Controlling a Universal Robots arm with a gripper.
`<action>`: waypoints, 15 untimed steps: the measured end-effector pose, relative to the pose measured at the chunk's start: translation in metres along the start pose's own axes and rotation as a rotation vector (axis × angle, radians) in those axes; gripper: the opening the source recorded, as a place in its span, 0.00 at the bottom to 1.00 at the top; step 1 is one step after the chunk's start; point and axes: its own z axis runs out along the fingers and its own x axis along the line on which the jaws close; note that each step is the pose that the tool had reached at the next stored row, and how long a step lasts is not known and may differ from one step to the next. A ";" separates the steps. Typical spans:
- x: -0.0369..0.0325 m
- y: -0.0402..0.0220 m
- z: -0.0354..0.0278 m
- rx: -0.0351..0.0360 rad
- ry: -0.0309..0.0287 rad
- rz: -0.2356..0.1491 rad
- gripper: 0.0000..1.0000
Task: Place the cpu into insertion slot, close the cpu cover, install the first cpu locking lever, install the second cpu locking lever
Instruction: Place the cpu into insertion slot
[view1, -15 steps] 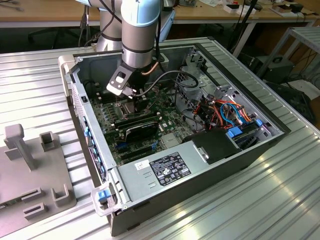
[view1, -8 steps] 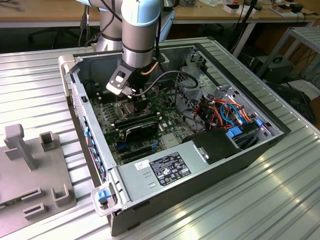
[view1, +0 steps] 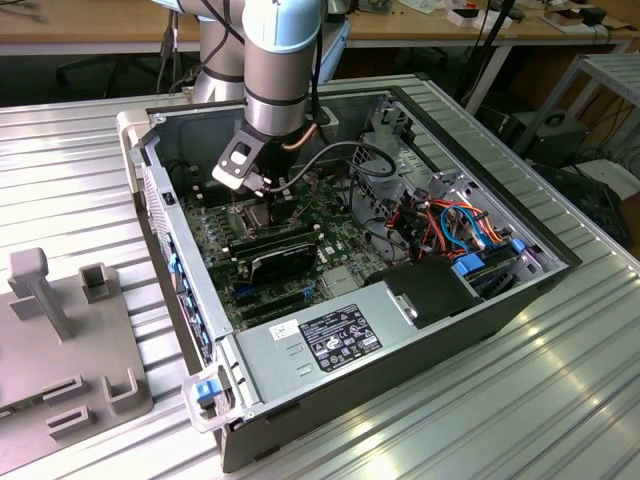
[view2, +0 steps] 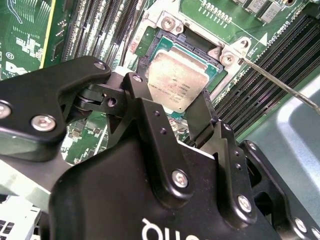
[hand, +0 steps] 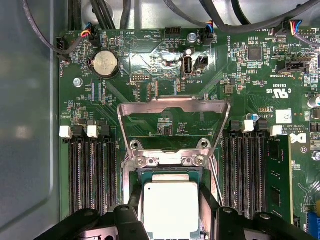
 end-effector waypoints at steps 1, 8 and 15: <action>0.0000 0.0003 0.0000 0.0001 0.0000 -0.002 0.55; 0.0000 0.0010 0.0001 -0.0003 0.0014 -0.022 0.55; 0.0000 0.0010 0.0001 -0.0003 0.0015 -0.023 0.62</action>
